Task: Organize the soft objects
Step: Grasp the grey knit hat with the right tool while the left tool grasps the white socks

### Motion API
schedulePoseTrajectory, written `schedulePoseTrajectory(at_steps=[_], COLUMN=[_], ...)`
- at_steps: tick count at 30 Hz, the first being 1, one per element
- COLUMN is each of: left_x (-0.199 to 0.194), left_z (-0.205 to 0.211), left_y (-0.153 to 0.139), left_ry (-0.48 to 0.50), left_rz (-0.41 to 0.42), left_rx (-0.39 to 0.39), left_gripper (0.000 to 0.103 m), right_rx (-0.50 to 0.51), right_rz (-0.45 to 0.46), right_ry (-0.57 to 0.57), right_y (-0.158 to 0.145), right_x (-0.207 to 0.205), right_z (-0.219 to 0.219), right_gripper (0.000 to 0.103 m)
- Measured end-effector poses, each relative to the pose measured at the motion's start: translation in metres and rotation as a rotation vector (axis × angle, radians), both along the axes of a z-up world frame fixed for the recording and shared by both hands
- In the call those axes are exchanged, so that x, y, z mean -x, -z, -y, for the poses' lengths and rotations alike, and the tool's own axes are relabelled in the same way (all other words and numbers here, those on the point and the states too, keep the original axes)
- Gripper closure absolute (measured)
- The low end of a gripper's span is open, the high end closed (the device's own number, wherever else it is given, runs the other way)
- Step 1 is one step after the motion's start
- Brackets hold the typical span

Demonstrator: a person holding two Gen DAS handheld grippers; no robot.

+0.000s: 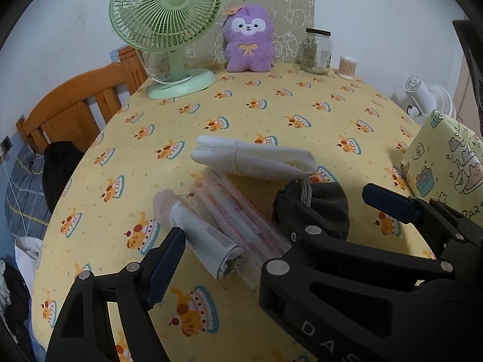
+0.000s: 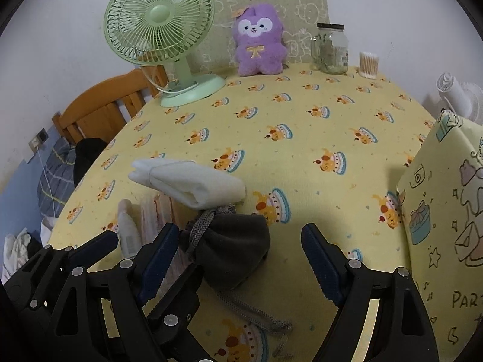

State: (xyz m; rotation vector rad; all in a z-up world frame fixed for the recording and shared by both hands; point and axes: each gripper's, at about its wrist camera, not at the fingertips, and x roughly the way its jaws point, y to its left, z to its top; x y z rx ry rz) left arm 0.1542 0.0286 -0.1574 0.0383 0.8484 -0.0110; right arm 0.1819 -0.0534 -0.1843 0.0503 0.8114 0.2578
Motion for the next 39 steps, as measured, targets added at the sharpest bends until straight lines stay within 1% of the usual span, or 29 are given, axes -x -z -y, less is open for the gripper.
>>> schedulePoseTrajectory(at_steps=[2, 6, 10, 12, 14, 17, 24, 26, 31, 36, 38, 39], left_x=[-0.001, 0.001, 0.005, 0.009, 0.012, 0.017, 0.019, 0.017, 0.011, 0.002, 0.002, 0.003], left_z=[-0.002, -0.007, -0.012, -0.014, -0.015, -0.016, -0.027, -0.032, -0.045, -0.048, -0.048, -0.047], left_y=[0.003, 0.004, 0.002, -0.003, -0.007, -0.014, -0.018, -0.017, -0.008, 0.008, 0.008, 0.008], left_ry=[-0.005, -0.012, -0.030, -0.047, -0.036, -0.036, -0.057, -0.076, -0.089, -0.093, -0.094, -0.088], left_rz=[-0.007, -0.015, -0.009, 0.011, 0.025, 0.049, 0.054, 0.052, 0.027, -0.007, 0.009, 0.011], left_rx=[0.005, 0.008, -0.005, -0.017, -0.013, -0.020, -0.029, -0.036, 0.007, 0.024, 0.021, 0.026], left_gripper=[0.020, 0.020, 0.020, 0.020, 0.021, 0.021, 0.028, 0.033, 0.048, 0.058, 0.059, 0.066], right_rx=[0.001, 0.002, 0.024, 0.028, 0.020, 0.021, 0.009, 0.010, 0.010, 0.036, 0.045, 0.045], right_rz=[-0.004, -0.028, -0.013, -0.008, -0.004, 0.028, 0.039, 0.041, 0.033, 0.015, 0.008, 0.007], right_ry=[-0.013, -0.050, -0.049, -0.042, -0.030, -0.002, 0.029, 0.030, 0.025, 0.023, 0.023, 0.025], right_y=[0.002, 0.006, 0.004, 0.001, -0.003, -0.011, -0.020, -0.021, -0.018, -0.008, -0.004, -0.003], right_x=[-0.002, -0.004, 0.001, 0.003, 0.006, 0.013, 0.022, 0.023, 0.021, 0.017, 0.016, 0.015], right_z=[-0.002, -0.008, -0.013, -0.014, -0.015, -0.014, -0.016, -0.020, -0.029, -0.035, -0.036, -0.036], right_gripper=[0.023, 0.039, 0.047, 0.048, 0.048, 0.049, 0.049, 0.049, 0.049, 0.048, 0.048, 0.048])
